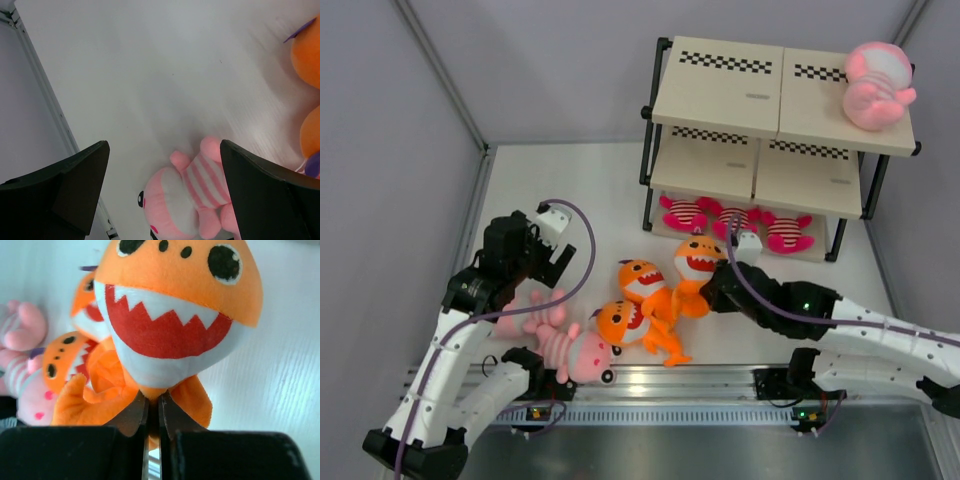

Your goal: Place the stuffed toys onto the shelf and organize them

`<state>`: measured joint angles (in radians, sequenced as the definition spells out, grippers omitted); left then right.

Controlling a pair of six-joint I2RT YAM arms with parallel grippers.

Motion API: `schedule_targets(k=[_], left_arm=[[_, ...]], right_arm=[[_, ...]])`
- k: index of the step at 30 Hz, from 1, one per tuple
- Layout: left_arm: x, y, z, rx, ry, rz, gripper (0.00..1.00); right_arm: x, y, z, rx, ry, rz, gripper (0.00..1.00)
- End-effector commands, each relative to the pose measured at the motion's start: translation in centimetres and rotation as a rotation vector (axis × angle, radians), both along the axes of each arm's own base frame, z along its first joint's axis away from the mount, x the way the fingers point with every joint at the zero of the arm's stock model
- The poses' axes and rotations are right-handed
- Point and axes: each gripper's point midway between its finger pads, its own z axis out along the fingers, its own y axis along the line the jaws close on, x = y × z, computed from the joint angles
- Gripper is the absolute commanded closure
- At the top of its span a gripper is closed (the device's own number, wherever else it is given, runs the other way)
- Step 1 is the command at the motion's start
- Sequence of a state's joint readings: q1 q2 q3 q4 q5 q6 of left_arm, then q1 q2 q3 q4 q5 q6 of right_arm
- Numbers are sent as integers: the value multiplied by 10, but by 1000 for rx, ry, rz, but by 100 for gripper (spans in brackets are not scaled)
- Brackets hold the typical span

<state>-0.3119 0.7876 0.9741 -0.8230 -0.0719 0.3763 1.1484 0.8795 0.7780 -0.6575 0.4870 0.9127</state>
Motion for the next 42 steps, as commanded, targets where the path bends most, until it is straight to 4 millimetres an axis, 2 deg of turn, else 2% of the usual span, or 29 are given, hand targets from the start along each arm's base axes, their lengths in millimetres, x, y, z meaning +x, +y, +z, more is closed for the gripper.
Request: schedule_targets(k=[1,3,4,5,6,11,12,13,14,15,19,23,24,27,30,34,37,38,40,41,42], left_arm=[[3,0,5,0,-30,-3,1],[4,0,6,-4,-33,-3,1],[4,0,6,-1,-34,-3,1],[4,0,6,-3,-32,-4,2],[5,-1,7,-7,-32,-5,1],[5,-1,8,-9,-34,-6,1],[5,-1,8,-10,-32,-5,1],[6,-2,8,-11,-30,-7,1],[6,-2,8,-12,-30,-9,1],[7,-2,8,-10,-28,-7,1],[6,-2,8,-9,-27,-8,1],[7,-3,6,-8,-22,-15,1],[7,-3,6,-8,-21,-15,1],[7,-4,7,-9,-22,-18,1],[8,-5,6,-10,-17,-20,2],[7,-4,4,-5,-13,-23,2],[7,-5,3,-8,-9,-22,1],[7,-5,3,-10,-10,-25,1],[7,-5,4,-10,-12,-25,1],[7,-5,3,-10,-10,-25,1],[8,-6,3,-11,-7,-25,1]], right_arm=[[-1,-11,69,-121,-127,143,100],[0,-24,84,-206,-147,168,100],[9,-29,108,-208,-202,129,100],[12,-35,116,-233,-228,115,100],[18,-39,135,-249,-270,120,100],[61,-62,173,-332,-360,5,100],[76,-75,177,-367,-370,-30,100],[85,-71,182,-339,-378,-18,100],[95,-79,184,-356,-381,-44,100],[108,-96,184,-399,-378,-97,100],[136,-116,192,-492,-404,-146,100],[151,-144,199,-566,-430,-186,100],[157,-159,194,-606,-415,-211,100],[165,-179,184,-655,-405,-245,100],[170,-195,178,-684,-413,-282,100],[174,-209,179,-705,-457,-306,100],[176,-217,176,-737,-459,-318,91],[177,-219,176,-738,-463,-329,80],[180,-220,174,-738,-471,-338,65],[180,-220,173,-737,-471,-341,52],[180,-220,172,-729,-471,-342,49]])
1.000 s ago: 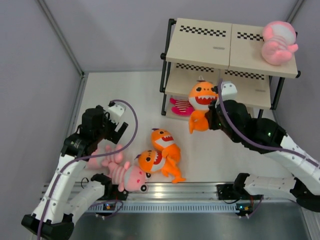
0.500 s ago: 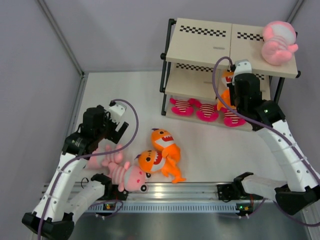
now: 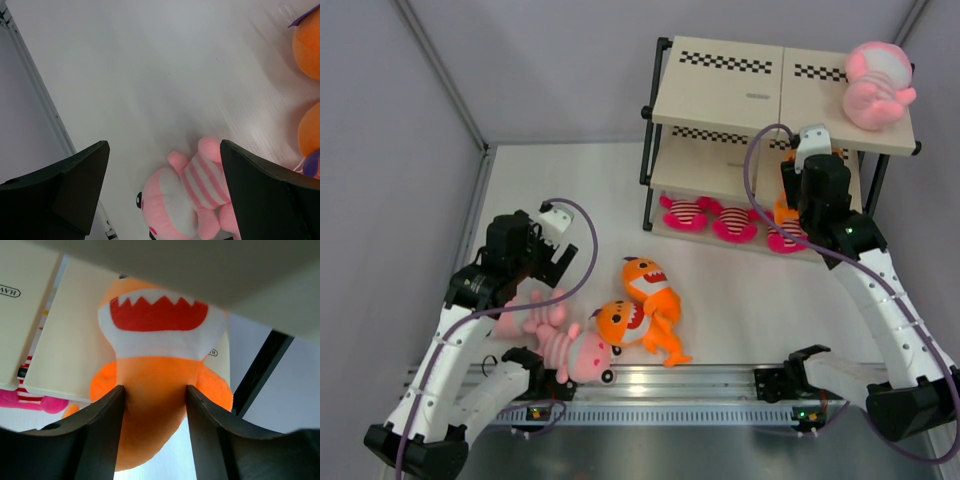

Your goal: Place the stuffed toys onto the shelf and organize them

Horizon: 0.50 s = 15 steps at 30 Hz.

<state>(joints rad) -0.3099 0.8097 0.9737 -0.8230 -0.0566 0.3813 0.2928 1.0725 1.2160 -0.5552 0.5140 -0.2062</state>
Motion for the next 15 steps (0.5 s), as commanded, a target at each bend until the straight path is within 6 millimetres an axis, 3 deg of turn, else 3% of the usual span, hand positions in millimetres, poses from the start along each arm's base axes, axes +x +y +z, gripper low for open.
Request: schedule_targets(k=[1,8,15], left_arm=[[5,-3,8,-13,-33,-10,1],[4,-5,6,-18,-27,-23,1],[4,-4,8,-17,-32,-23,1]], right_arm=[[6,-4,22,18,-98,-11,47],[-1,3,34,98,-115,5,32],[-24,2,48,175,-128,-7,27]])
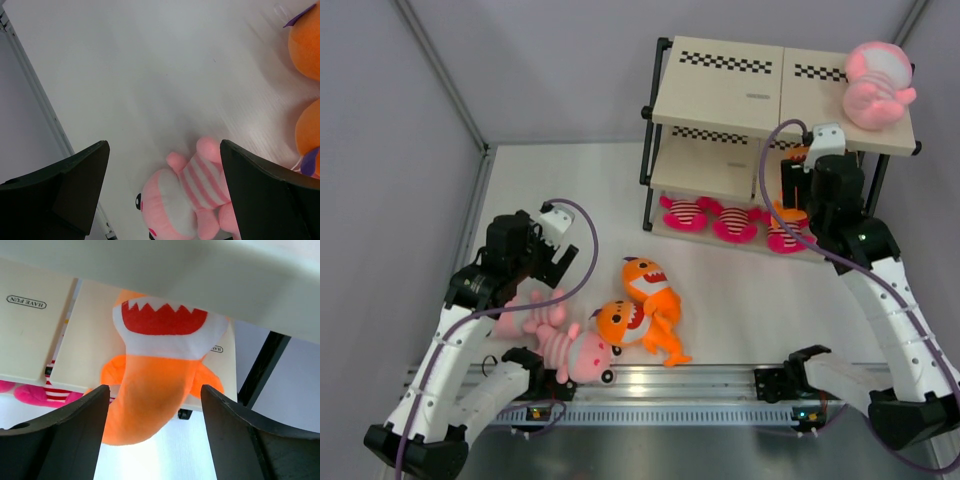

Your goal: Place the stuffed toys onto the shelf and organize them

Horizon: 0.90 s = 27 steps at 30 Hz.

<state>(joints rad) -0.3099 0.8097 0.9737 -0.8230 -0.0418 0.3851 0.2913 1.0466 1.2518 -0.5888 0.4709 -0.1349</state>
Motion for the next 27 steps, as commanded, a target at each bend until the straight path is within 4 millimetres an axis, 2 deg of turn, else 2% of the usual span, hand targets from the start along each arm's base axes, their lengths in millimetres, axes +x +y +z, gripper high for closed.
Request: schedule_targets(k=[1,7,8,9,10,11,14,17,19,24,25,27], left_arm=[[4,-2,7,-13,-31,-9,1],[4,-2,8,-14,-35,-11,1],[4,-2,8,-15,-36,-9,2],[4,-2,8,-14,-35,-10,1],[4,-2,9,-15,-39,-10,1],[3,-2,8,-15,-36,-11,1],[2,-2,8,-16,-41,-11,1],[1,-2,7,-19,-40,-12,1],[1,-2,8,-17,-42,-14,1],[1,-3,8,-20,-44,-22,1],[0,-3,8,-19,-43,-21,1],[0,-1,8,-15,-46,-17,1]], right_arm=[[-20,-5,34,104,-95,-25,26],[-40,2,22,304,-159,-48,27],[-40,7,10,354,-151,-53,27],[-43,9,7,384,-162,-49,28],[-42,10,6,414,-181,-52,29],[-40,12,-10,445,-165,-73,31],[-37,11,-26,508,-172,-124,35],[-33,13,-36,557,-177,-147,38],[-30,11,-33,577,-213,-164,42],[-18,7,-43,570,-231,-203,51],[-17,6,-45,567,-231,-211,57],[-16,2,-45,563,-244,-233,62]])
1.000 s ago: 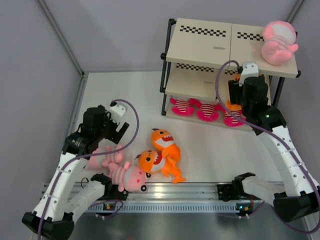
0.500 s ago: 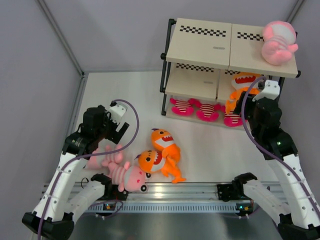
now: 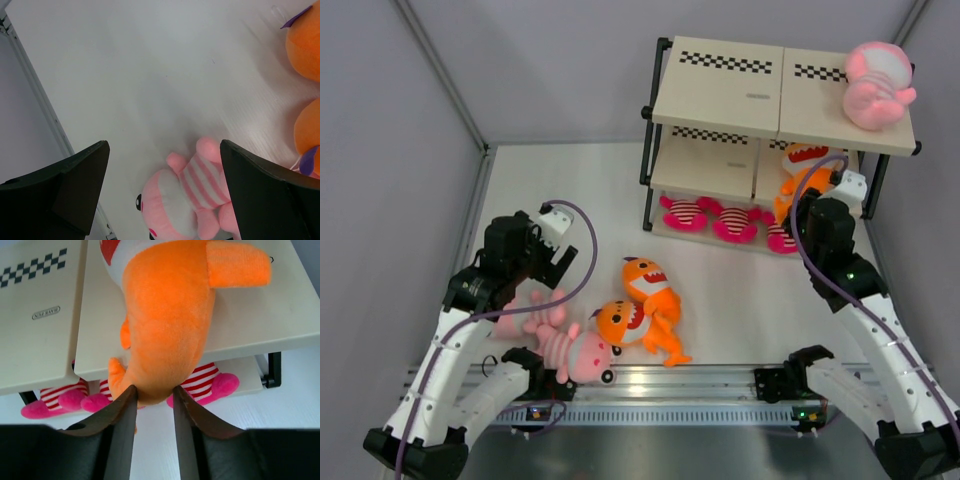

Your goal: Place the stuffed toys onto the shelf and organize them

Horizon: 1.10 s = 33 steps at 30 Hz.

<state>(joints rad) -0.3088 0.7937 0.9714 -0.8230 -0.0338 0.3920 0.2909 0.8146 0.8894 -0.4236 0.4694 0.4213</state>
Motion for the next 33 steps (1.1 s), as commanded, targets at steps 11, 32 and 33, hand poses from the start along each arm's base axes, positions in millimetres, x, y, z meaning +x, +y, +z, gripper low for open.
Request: schedule_targets(k=[11,32,33], left_arm=[[3,-1,5,-8,-29,-11,1],[1,-3,0,-12,-18,-23,1],[0,-4,-2,-13,-14,-25,1]], right_arm=[[21,-30,51,43,-193,-152,95],[10,-37,80,40,-203,-88,36],[5,-34,81,40,-185,-70,33]])
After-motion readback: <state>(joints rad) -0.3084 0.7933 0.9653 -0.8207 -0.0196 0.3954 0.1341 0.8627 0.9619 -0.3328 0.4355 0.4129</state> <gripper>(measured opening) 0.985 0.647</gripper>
